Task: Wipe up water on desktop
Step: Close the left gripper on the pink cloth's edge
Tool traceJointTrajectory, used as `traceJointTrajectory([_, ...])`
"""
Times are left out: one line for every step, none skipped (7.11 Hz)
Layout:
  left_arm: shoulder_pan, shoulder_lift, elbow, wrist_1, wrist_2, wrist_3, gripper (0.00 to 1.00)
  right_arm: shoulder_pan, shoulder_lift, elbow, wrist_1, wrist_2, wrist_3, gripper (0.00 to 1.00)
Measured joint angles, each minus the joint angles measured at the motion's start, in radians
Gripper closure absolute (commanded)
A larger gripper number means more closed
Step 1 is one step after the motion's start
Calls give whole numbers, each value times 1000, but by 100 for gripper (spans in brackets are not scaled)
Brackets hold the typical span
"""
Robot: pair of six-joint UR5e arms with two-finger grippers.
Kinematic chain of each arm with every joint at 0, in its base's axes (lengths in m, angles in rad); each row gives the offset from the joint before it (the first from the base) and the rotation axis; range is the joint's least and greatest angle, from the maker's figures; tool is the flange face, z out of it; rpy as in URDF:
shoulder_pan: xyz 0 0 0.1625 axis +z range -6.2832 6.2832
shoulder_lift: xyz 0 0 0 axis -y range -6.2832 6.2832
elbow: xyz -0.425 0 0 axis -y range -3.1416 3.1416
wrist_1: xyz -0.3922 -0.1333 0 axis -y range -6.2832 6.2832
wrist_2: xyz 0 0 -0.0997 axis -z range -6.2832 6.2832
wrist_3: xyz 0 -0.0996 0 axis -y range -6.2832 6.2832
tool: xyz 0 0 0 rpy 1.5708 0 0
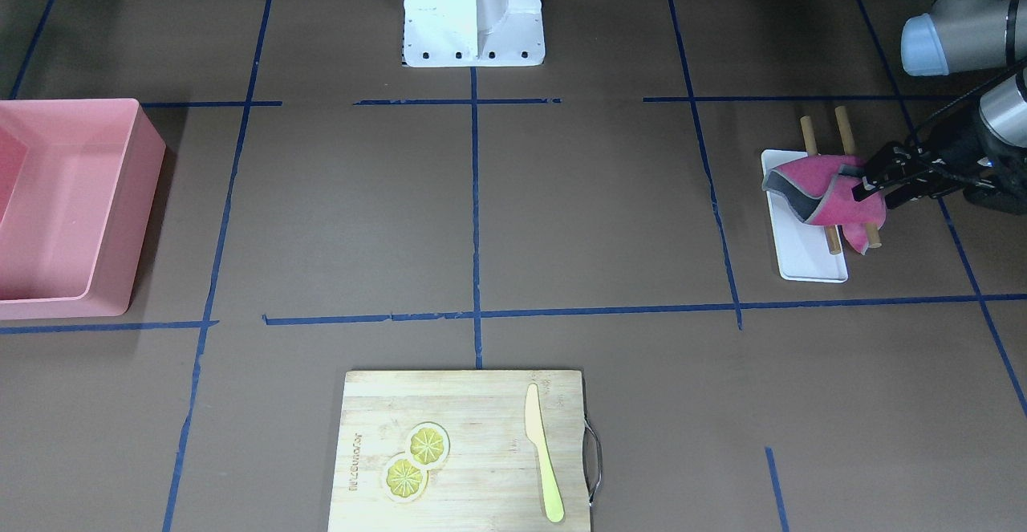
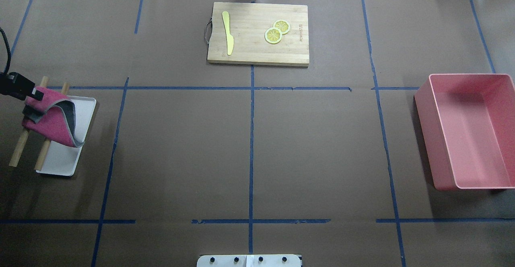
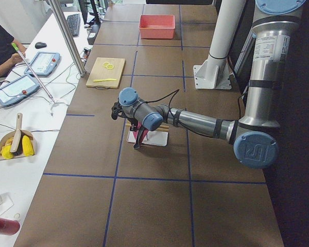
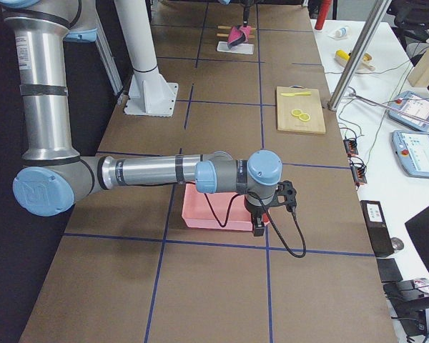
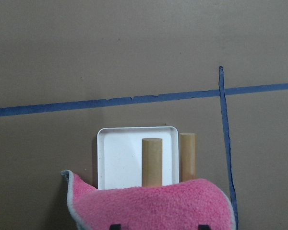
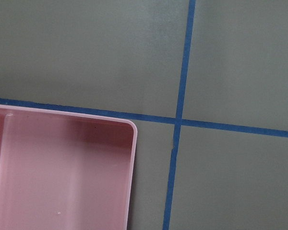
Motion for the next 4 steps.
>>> traceJointTrajectory([0,0,2,0,0,0,77,-1,0,0,0,0,0,0])
traceJointTrajectory([0,1,3,1,0,0,93,-1,1,-1,1,0,0,0])
traceJointTrajectory([0,1,4,3,-1,0,96,-1,1,-1,1,0,0,0])
traceJointTrajectory([-1,0,4,8,-2,-1,98,-2,1,-1,1,0,0,0])
